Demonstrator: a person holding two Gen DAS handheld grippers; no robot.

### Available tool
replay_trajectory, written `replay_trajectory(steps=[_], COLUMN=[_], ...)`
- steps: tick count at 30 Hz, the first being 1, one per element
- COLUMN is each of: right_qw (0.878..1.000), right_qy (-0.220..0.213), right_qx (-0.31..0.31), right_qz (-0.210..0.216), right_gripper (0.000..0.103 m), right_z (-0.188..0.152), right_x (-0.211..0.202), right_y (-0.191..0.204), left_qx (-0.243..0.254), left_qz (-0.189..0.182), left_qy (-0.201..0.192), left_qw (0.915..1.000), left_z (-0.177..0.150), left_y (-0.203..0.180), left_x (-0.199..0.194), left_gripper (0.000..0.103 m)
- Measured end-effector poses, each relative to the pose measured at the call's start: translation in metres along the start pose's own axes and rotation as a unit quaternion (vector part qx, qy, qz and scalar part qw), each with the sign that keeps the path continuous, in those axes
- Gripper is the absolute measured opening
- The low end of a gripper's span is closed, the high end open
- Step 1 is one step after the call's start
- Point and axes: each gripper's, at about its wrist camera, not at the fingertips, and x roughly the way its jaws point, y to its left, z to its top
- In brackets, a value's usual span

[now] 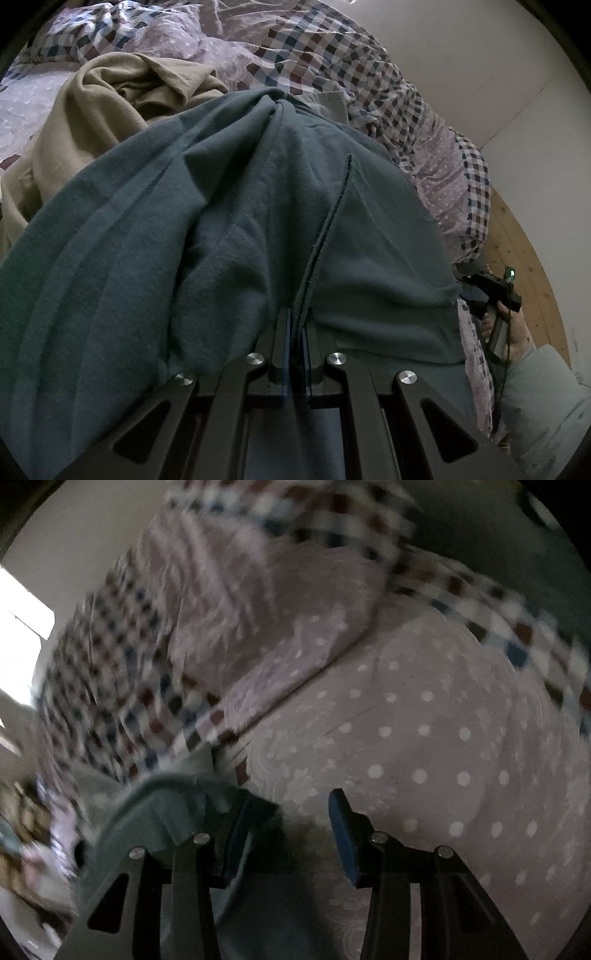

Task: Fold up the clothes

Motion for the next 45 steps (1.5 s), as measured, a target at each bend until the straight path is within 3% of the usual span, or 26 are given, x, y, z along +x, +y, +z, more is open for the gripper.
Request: replay_trajectory(steps=[2, 5, 8, 10, 12, 16, 19, 22, 24, 26, 29, 36, 41, 45], right_qw=[1.0, 1.0, 0.998, 0.994, 0.992, 0.995, 0.989, 0.988, 0.989, 0.995, 0.999, 0.996, 0.993, 0.994], right_qy=[0.012, 0.019, 0.028, 0.038, 0.018, -0.048, -0.082, -0.071, -0.051, -0.029, 0.0, 0.032, 0.026, 0.033], right_qx=[0.018, -0.015, -0.063, -0.095, -0.111, -0.064, -0.065, -0.059, -0.063, -0.053, -0.051, 0.023, 0.026, -0.02], right_qz=[0.013, 0.01, -0.007, -0.025, -0.049, -0.066, -0.101, -0.127, -0.123, -0.076, -0.015, 0.086, 0.111, 0.106], right_gripper=[0.047, 0.041, 0.005, 0.003, 0.002, 0.0, 0.0, 0.0, 0.004, 0.009, 0.052, 0.052, 0.052, 0.052], right_z=[-0.002, -0.003, -0.003, -0.005, -0.004, 0.009, 0.019, 0.028, 0.027, 0.025, 0.019, 0.002, -0.006, -0.011], right_x=[0.001, 0.003, 0.007, 0.01, 0.003, -0.023, -0.027, -0.019, -0.015, -0.013, -0.011, 0.012, 0.01, 0.007], right_y=[-0.007, 0.006, 0.031, 0.046, 0.058, 0.061, 0.069, 0.061, 0.053, 0.037, 0.018, -0.016, -0.028, -0.025], left_qx=[0.0, -0.001, -0.004, -0.005, -0.006, -0.019, -0.024, -0.024, -0.02, -0.018, -0.019, -0.02, -0.023, -0.024], left_qz=[0.0, 0.0, -0.002, -0.004, -0.007, -0.022, -0.025, -0.025, -0.02, -0.018, -0.018, -0.019, -0.023, -0.025], left_qy=[-0.001, -0.002, -0.005, -0.005, -0.006, -0.013, -0.014, -0.011, -0.008, -0.006, -0.006, -0.008, -0.009, -0.009], left_qw=[1.0, 1.0, 1.0, 1.0, 0.9999, 0.9995, 0.9993, 0.9993, 0.9996, 0.9997, 0.9996, 0.9996, 0.9994, 0.9994], left_z=[0.0, 0.001, 0.001, 0.001, 0.001, 0.002, 0.002, 0.002, 0.003, 0.003, 0.003, 0.002, 0.001, 0.001], left_y=[0.0, 0.0, 0.001, 0.002, 0.003, 0.008, 0.012, 0.012, 0.011, 0.01, 0.009, 0.009, 0.012, 0.012], left_x=[0.0, 0.0, 0.0, 0.0, -0.001, -0.003, -0.003, -0.002, 0.0, 0.001, 0.001, 0.003, 0.004, 0.004], left_gripper=[0.006, 0.006, 0.005, 0.005, 0.004, 0.004, 0.003, 0.004, 0.005, 0.005, 0.005, 0.005, 0.006, 0.006])
